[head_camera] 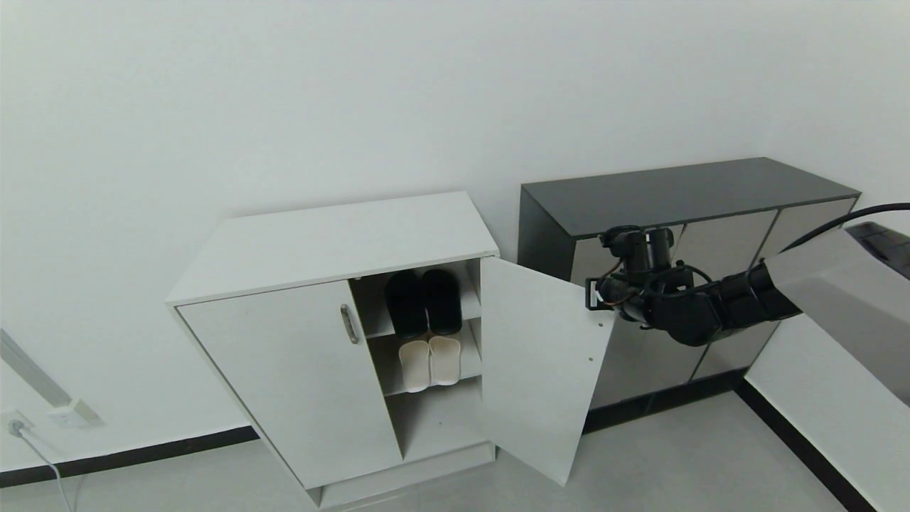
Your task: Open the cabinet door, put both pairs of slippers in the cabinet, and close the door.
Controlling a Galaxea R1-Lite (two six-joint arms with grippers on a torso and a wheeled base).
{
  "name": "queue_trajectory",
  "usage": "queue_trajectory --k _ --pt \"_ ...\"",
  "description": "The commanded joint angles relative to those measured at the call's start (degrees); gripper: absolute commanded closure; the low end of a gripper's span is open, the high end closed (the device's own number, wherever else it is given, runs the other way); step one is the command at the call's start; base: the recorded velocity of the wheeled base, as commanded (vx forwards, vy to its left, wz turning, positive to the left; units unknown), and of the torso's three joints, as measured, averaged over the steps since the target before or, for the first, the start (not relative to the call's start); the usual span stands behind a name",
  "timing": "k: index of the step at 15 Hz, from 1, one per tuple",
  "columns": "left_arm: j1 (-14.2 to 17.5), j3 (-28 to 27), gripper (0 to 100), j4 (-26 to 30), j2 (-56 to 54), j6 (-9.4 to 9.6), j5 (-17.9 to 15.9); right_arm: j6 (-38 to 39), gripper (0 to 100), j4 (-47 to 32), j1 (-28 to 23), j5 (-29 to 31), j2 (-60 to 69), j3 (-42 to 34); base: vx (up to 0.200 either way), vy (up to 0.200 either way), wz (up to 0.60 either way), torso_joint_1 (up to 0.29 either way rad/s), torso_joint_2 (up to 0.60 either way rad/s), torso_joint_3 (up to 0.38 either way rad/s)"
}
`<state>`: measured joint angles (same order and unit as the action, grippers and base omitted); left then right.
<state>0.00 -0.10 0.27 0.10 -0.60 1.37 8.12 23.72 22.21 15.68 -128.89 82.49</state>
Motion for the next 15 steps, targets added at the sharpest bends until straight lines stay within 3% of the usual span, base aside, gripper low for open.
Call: queue_trajectory --k 1,8,15 --pt "0.00 0.01 100 0.08 -0.01 -0.02 0.04 0.67 100 0.18 2.93 0.06 4.88 -5.06 0.000 0.000 0.00 0.000 0.00 0.000" --pt "0.00 0.01 100 0.00 -0.01 -0.02 0.04 0.58 100 4.93 15.23 0.32 17.80 -21.06 0.000 0.000 0.00 0.000 0.00 0.000" --pt "0.00 0.01 100 0.08 -0.01 -0.02 0.04 -0.47 100 9.76 16.37 -1.00 19.99 -26.60 0.000 0.000 0.00 0.000 0.00 0.000"
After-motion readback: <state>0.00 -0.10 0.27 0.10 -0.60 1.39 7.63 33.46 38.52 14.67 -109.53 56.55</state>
